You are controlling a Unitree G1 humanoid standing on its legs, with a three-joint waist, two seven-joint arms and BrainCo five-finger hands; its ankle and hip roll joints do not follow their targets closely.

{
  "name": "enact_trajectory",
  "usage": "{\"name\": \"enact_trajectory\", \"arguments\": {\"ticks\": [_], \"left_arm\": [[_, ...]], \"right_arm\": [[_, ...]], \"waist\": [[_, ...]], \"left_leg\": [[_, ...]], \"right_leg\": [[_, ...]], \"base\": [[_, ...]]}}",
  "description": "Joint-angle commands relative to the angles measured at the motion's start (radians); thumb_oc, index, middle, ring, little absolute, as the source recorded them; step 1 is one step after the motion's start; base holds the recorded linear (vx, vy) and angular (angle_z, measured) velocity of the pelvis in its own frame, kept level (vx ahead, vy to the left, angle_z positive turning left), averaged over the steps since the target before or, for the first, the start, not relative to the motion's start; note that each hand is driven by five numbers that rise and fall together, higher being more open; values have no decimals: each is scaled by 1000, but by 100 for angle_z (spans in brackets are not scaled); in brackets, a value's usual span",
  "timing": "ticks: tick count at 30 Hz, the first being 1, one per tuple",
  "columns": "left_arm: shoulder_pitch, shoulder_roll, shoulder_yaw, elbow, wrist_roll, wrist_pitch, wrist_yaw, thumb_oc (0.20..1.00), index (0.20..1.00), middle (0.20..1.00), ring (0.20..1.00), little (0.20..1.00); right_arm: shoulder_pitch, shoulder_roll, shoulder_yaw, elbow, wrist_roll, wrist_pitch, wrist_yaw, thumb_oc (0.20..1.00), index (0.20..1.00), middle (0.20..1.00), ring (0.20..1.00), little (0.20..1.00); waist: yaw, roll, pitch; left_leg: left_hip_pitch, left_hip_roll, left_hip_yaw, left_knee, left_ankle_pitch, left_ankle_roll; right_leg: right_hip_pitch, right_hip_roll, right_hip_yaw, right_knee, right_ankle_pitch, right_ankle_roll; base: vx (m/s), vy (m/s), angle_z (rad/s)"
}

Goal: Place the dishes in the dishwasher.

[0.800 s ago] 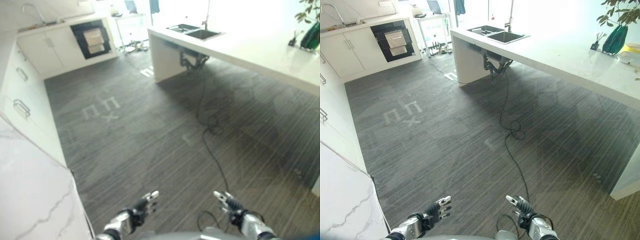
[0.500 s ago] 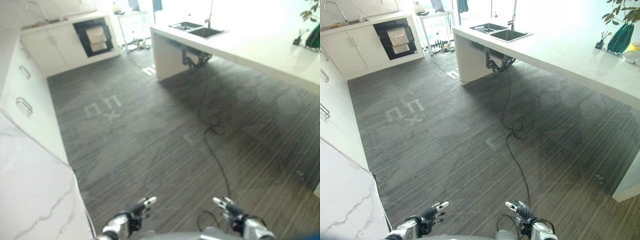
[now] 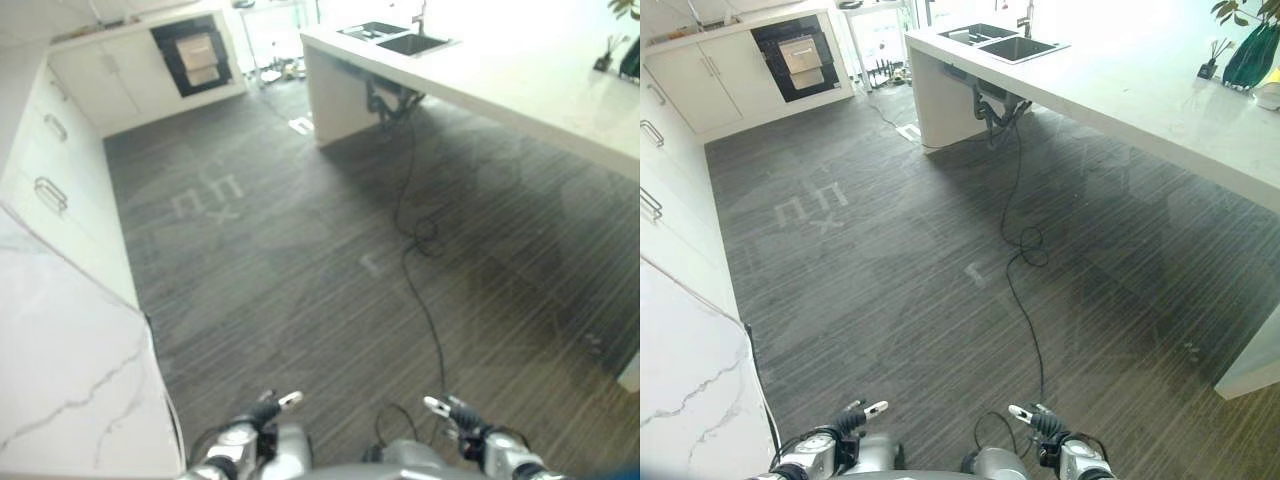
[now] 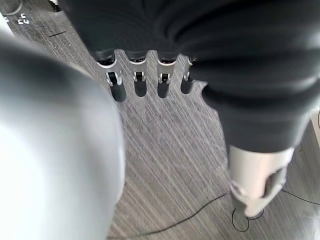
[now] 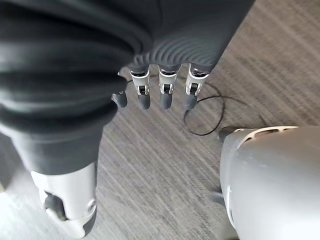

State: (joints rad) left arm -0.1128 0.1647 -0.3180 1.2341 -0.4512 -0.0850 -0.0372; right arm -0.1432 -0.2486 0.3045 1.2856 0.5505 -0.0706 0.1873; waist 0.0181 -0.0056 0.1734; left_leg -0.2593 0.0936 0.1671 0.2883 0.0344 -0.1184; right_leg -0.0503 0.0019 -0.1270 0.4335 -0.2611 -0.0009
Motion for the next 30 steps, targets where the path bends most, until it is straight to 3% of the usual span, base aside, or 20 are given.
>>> {"name": "enact_trajectory", "arguments": {"ticks": [1,3,4,7,8,9,10,11,13,15,16,18,20,22,24,25,26,27,28,30], "left_arm": [[4,-6,14,30,-26,-8,-11,1000,1000,1000,1000,1000],[23,-7,34,41,-27,-21,-26,1000,1000,1000,1000,1000],[29,-6,43,44,-26,-24,-29,1000,1000,1000,1000,1000],[40,-1,67,61,-18,-19,-48,1000,1000,1000,1000,1000],[37,13,56,59,10,-11,-71,1000,1000,1000,1000,1000],[36,15,49,56,13,-7,-73,1000,1000,1000,1000,1000],[30,16,35,54,16,-2,-79,1000,1000,1000,1000,1000],[13,20,6,57,3,0,-93,1000,1000,1000,1000,1000],[0,30,-14,52,-3,7,-98,1000,1000,1000,1000,1000],[-8,34,-22,46,-9,11,-81,1000,1000,1000,1000,1000],[-20,42,-26,39,-23,13,-94,1000,1000,1000,1000,1000],[-52,52,-42,17,-13,29,-112,1000,1000,1000,1000,1000],[-66,45,-58,14,-28,29,-108,1000,1000,1000,1000,1000],[-50,34,-58,23,-7,13,-101,1000,1000,1000,1000,1000],[-41,26,-54,30,-4,14,-93,1000,1000,1000,1000,1000],[-37,23,-46,35,7,9,-97,1000,1000,1000,1000,1000],[-35,20,-44,35,2,7,-93,1000,1000,1000,1000,1000],[-36,19,-38,36,5,1,-101,1000,1000,1000,1000,1000],[-35,15,-28,32,-2,-10,-103,1000,1000,1000,1000,1000],[-41,13,-27,16,-14,1,-102,1000,1000,1000,1000,1000]], "right_arm": [[33,-14,-24,-3,14,-18,-1,1000,1000,1000,1000,1000],[40,-20,-38,5,16,-30,9,1000,1000,1000,1000,1000],[39,-18,-43,5,9,-32,12,1000,1000,1000,1000,1000],[37,-2,-58,20,15,-21,8,1000,1000,1000,1000,1000],[46,2,-69,21,25,-22,8,1000,1000,1000,1000,1000],[46,3,-71,20,19,-21,7,1000,1000,1000,1000,1000],[45,6,-74,17,13,-19,0,1000,1000,1000,1000,1000],[45,12,-79,13,13,-26,-9,1000,1000,1000,1000,1000],[44,18,-79,0,25,-18,-24,1000,1000,1000,1000,1000],[40,22,-79,-2,36,-16,-27,1000,1000,1000,1000,1000],[38,24,-68,1,38,-32,-22,1000,1000,1000,1000,1000],[60,11,-58,-14,65,-53,-12,1000,1000,1000,1000,1000],[78,1,-78,-9,50,-69,7,1000,1000,1000,1000,1000],[78,4,-86,-4,58,-66,4,1000,1000,1000,1000,1000],[77,4,-77,0,64,-61,-5,1000,1000,1000,1000,1000],[74,-1,-72,-4,46,-57,-8,1000,1000,1000,1000,1000],[71,-6,-64,-11,26,-49,-13,1000,1000,1000,1000,1000],[66,-10,-57,-11,21,-48,-12,1000,1000,1000,1000,1000],[55,-25,-52,-17,2,-38,-11,1000,1000,1000,1000,1000],[54,-35,-55,-30,-4,-28,-18,1000,1000,1000,1000,1000]], "waist": [[7,35,-27],[4,31,-29],[5,37,-30],[18,25,-51],[19,14,-67],[13,13,-72],[-5,18,-78],[-22,23,-84],[-31,27,-86],[-41,40,-86],[-69,46,-74],[-129,26,-58],[-165,-8,-49],[-161,-18,-63],[-163,-16,-78],[-164,-13,-86],[-154,-20,-90],[-144,-32,-89],[-127,-43,-78],[-105,-52,-64]], "left_leg": [[-94,26,7,12,110,55],[-104,42,27,12,80,41],[-99,62,64,12,59,61],[-61,15,45,12,-14,106],[-27,-31,33,12,-59,141],[-14,-41,31,12,-72,153],[12,-57,19,12,-97,174],[39,-81,13,12,-125,205],[64,-102,13,12,-147,226],[91,-106,8,12,-172,239],[132,-117,-17,12,-186,239],[219,-155,-88,12,-245,228],[287,-191,-126,12,-319,224],[340,-193,-136,12,-350,211],[377,-176,-134,12,-335,198],[416,-153,-108,12,-258,174],[455,-135,-79,12,-131,143],[441,-117,-63,87,-28,118],[331,-92,-53,326,21,98],[194,-78,-49,449,45,104]], "right_leg": [[93,49,20,-133,55,-15],[130,29,6,-133,21,-7],[139,27,-7,-133,23,-5],[210,11,14,-133,-9,10],[260,5,9,-133,19,26],[268,1,5,-133,64,40],[284,1,3,-133,157,63],[227,-22,-3,64,257,106],[167,-22,0,234,348,147],[73,-34,-23,350,367,143],[-44,4,-31,308,325,120],[-155,-15,-36,-66,367,112],[-285,-93,11,-133,405,146],[-270,-94,13,-133,358,126],[-230,-65,33,-133,325,95],[-195,-43,45,-133,289,63],[-161,-35,53,-133,260,44],[-137,-37,64,-133,243,29],[-90,-34,70,-133,217,-2],[-46,-34,73,-133,192,-23]], "base": [[442,255,9],[408,231,-5],[383,241,-29],[558,338,-20],[481,296,-22],[506,349,-19],[393,357,-19],[364,335,-5],[308,272,24],[335,196,38],[510,25,16],[597,-134,70],[586,-198,195],[553,-220,130],[474,-207,-26],[506,-226,-60],[496,-255,-68],[461,-280,-10],[393,-245,-18],[270,-121,-33]]}}
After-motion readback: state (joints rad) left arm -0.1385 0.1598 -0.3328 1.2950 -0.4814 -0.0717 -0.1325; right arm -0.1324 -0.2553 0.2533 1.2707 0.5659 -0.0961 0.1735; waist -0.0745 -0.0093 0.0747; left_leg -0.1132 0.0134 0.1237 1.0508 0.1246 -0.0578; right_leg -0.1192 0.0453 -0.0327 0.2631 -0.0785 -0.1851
